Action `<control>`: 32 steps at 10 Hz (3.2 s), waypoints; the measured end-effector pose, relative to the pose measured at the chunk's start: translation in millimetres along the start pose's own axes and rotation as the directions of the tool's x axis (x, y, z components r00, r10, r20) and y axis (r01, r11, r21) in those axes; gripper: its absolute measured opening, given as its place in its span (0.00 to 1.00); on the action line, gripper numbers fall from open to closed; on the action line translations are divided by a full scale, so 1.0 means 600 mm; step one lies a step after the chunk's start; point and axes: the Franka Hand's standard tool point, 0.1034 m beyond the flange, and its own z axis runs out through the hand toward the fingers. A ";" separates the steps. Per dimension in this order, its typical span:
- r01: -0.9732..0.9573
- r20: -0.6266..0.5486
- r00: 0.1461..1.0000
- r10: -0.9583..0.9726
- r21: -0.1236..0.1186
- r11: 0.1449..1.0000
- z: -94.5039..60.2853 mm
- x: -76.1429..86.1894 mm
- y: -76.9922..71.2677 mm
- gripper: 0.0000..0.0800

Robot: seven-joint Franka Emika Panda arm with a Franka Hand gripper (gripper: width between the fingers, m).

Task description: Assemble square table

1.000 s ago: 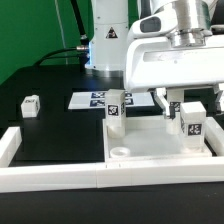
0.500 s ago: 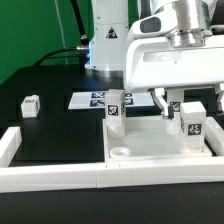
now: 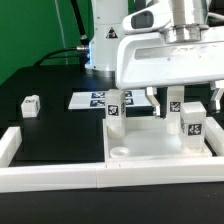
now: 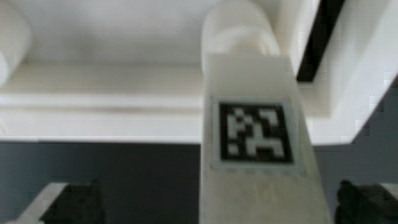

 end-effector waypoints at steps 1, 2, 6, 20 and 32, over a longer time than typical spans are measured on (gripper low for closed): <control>-0.028 0.122 0.992 0.026 0.018 0.999 0.002 -0.004 -0.006 0.81; -0.057 0.225 0.973 0.049 0.030 0.998 0.002 0.002 -0.016 0.81; -0.087 0.395 0.917 0.065 0.040 0.995 0.012 0.020 -0.013 0.81; -0.894 0.276 0.320 0.907 -0.229 0.385 0.014 0.010 -0.024 0.36; -0.618 0.296 0.713 0.635 -0.162 0.769 0.015 0.004 -0.064 0.81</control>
Offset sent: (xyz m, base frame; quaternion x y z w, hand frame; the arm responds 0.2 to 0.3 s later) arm 0.0137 0.0099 0.0031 0.0160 -0.2261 0.0381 0.9732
